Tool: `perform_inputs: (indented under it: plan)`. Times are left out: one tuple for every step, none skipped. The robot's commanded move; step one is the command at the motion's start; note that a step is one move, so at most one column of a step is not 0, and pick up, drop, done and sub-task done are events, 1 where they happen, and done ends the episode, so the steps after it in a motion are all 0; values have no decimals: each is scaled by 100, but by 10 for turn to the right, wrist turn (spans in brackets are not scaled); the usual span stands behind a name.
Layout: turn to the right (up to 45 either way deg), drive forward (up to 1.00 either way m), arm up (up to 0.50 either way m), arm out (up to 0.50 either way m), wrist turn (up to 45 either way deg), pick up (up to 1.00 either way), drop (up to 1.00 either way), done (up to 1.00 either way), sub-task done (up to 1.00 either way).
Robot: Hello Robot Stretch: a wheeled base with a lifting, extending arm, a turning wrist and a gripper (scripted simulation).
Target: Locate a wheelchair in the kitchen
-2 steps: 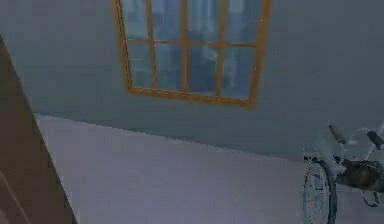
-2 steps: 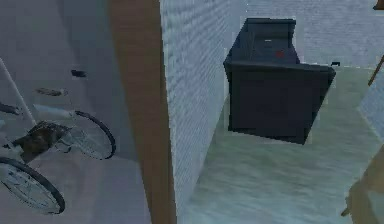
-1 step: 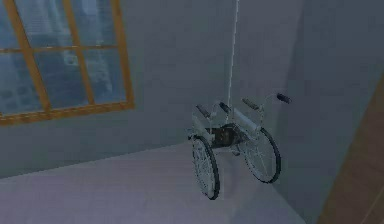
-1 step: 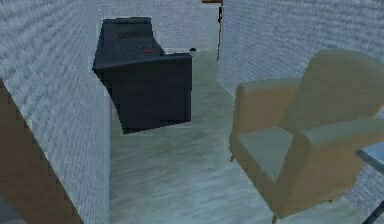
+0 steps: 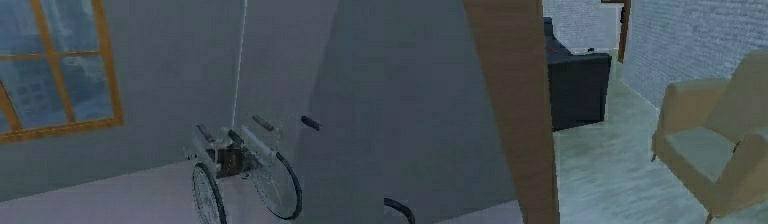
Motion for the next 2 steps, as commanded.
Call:
perform_inputs:
  plan:
    - [120,0,0,0,0,0,0,0,0]
    - [0,0,0,0,0,0,0,100,0]
